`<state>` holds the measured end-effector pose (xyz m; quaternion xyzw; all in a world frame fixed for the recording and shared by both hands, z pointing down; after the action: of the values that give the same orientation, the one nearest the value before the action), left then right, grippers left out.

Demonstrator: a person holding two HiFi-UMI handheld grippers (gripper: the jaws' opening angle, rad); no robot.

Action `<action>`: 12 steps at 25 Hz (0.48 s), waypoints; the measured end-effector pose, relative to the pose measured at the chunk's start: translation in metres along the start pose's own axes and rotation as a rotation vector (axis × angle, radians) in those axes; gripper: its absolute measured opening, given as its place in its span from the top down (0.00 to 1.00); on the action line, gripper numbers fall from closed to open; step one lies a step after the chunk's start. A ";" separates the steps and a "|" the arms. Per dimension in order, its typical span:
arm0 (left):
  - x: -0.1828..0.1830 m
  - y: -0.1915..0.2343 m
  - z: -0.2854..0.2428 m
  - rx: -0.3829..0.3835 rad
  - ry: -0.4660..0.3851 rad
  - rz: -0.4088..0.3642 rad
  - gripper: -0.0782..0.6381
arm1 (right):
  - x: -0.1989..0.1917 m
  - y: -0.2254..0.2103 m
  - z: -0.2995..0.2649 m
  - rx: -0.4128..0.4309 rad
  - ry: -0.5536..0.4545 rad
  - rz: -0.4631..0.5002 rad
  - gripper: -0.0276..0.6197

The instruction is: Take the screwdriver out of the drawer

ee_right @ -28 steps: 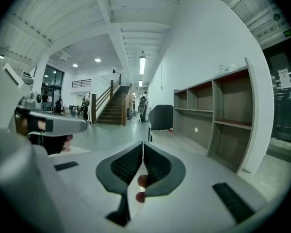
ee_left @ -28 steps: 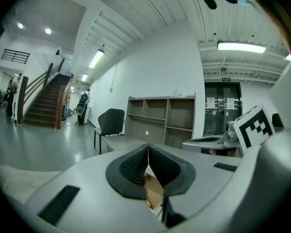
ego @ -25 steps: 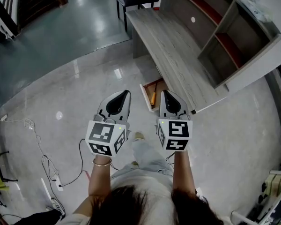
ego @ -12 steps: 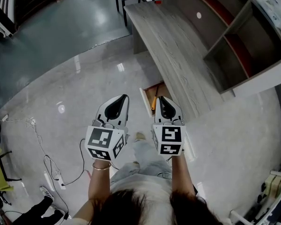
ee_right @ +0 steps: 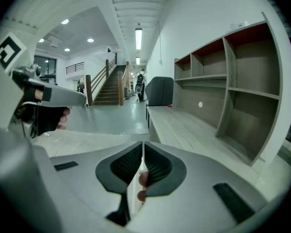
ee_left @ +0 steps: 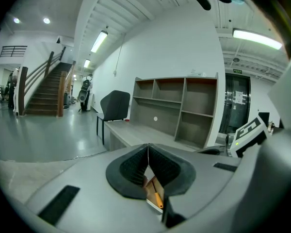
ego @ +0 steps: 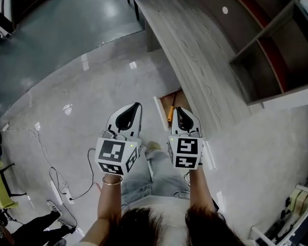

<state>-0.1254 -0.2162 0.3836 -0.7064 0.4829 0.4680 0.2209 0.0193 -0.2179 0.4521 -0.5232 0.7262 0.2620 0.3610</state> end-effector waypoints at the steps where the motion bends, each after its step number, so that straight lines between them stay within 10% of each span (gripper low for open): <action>1: -0.002 0.003 -0.003 -0.007 0.006 0.001 0.87 | -0.002 -0.001 -0.005 -0.006 0.009 -0.005 0.91; 12: -0.014 0.041 -0.051 -0.095 0.087 -0.010 0.87 | -0.021 -0.001 -0.064 -0.060 0.120 -0.056 0.91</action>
<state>-0.1404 -0.2667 0.4259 -0.7382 0.4656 0.4583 0.1683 0.0082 -0.2545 0.5075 -0.5685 0.7235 0.2414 0.3082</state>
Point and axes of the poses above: the fingertips, and each gripper's own axes: z backward along the fingers, y to its left, x out of its top, the point moved 3 cm from there along z, backward along the fingers, and after that the axes turned 8 degrees about y, right-handed, at the moved point
